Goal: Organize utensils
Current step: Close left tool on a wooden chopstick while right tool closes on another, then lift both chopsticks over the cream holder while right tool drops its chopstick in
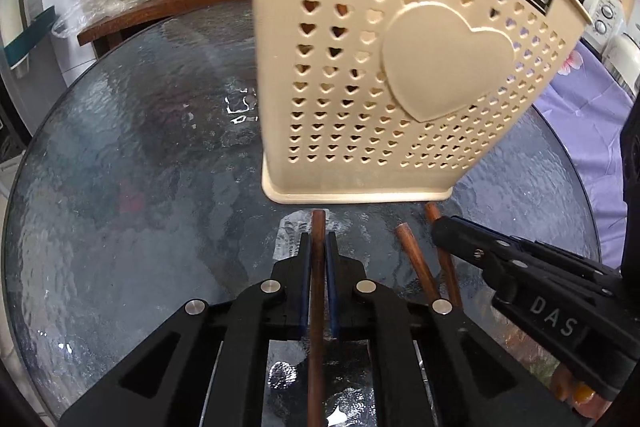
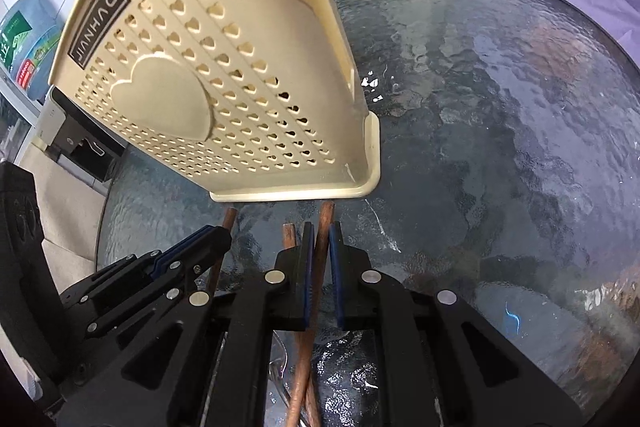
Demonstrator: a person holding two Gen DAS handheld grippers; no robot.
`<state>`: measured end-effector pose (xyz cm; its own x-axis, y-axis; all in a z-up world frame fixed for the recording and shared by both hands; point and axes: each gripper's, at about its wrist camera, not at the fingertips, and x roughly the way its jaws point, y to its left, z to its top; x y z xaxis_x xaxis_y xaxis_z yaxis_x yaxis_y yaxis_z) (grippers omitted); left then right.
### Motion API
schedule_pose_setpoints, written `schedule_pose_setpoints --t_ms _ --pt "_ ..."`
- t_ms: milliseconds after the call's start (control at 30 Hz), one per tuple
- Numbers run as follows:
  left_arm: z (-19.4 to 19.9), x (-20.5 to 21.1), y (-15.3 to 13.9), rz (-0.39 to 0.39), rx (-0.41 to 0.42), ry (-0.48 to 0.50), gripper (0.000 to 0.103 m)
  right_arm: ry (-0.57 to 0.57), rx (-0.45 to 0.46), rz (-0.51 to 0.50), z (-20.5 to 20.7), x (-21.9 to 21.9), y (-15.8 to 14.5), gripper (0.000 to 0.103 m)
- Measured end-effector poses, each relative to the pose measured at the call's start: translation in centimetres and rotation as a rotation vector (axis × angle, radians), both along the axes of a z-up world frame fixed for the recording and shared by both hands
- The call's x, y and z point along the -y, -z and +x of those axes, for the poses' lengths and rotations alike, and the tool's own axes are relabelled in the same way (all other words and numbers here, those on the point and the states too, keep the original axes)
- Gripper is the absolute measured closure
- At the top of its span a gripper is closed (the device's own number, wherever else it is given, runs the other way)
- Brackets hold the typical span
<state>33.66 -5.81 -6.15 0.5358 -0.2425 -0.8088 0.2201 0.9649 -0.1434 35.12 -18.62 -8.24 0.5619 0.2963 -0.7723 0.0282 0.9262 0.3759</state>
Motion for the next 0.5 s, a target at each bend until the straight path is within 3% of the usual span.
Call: schedule_pose_setpoints --t_ms 200,500 --pt "0.2 -1.5 -0.5 -0.037 0.006 -0.015 0.096 -0.017 0.036 0.035 -1.2 0.7 -1.0 0.095" --pt "-2.5 -3.2 -4.1 -0.114 0.089 -0.027 0.096 -0.071 0.151 0.108 -3.6 2.5 -4.4 0.095"
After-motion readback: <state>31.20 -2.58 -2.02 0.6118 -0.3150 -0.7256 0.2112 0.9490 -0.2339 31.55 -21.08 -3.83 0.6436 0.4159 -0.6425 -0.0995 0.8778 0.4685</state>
